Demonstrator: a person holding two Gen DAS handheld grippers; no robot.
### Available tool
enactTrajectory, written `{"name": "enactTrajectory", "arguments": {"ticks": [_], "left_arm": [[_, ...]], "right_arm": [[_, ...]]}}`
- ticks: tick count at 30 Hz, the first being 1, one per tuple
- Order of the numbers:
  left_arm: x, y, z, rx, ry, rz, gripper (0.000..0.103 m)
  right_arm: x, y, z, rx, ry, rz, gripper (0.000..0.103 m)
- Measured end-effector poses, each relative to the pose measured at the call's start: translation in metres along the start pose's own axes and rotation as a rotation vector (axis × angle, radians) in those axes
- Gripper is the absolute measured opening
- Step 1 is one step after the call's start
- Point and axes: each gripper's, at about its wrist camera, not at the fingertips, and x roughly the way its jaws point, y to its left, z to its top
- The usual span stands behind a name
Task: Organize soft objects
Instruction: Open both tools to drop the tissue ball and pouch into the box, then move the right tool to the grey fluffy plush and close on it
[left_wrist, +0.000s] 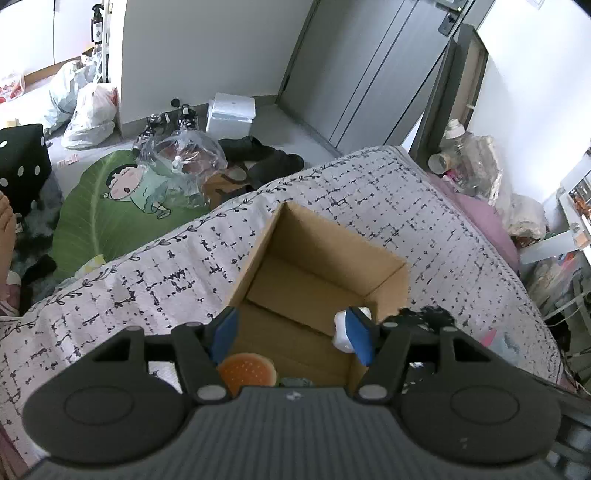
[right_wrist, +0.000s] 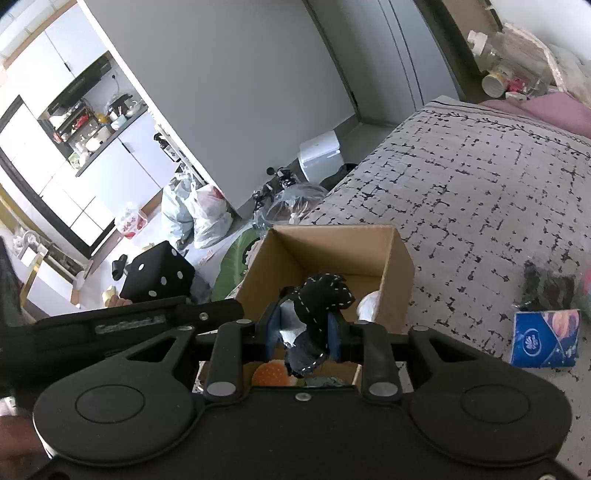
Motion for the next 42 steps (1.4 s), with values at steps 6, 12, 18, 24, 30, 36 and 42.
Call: {"name": "enactTrajectory", "arguments": {"ticks": [6, 12, 18, 24, 30, 36, 42], "left_arm": [[-0.018, 0.0, 0.004, -0.002, -0.028, 0.03, 0.076], [-0.032, -0.012, 0.004, 0.034, -0.042, 0.055, 0.078], [-0.041, -0.031, 0.002, 0.07, -0.054, 0.056, 0.08], [-0.048, -0.052, -0.008, 0.104, -0.081, 0.042, 0.094], [-0.052, -0.074, -0.021, 0.138, -0.072, 0.02, 0.095], [-0.056, -0.098, -0.03, 0.187, -0.057, 0.016, 0.095], [-0.055, -0.122, -0.043, 0.211, -0.049, 0.012, 0.095]], "right_arm": [[-0.007, -0.001, 0.003, -0.004, -0.017, -0.001, 0.054], [-0.035, -0.02, 0.004, 0.007, -0.035, -0.022, 0.06], [-0.065, -0.039, 0.002, -0.006, -0.057, -0.049, 0.071], [-0.095, -0.062, -0.002, -0.019, -0.078, -0.061, 0.081], [-0.115, -0.084, -0.007, -0.008, -0.094, -0.084, 0.083], [-0.135, -0.107, -0.013, 0.021, -0.117, -0.081, 0.083], [-0.149, -0.129, -0.021, 0.044, -0.122, -0.093, 0.083]]}}
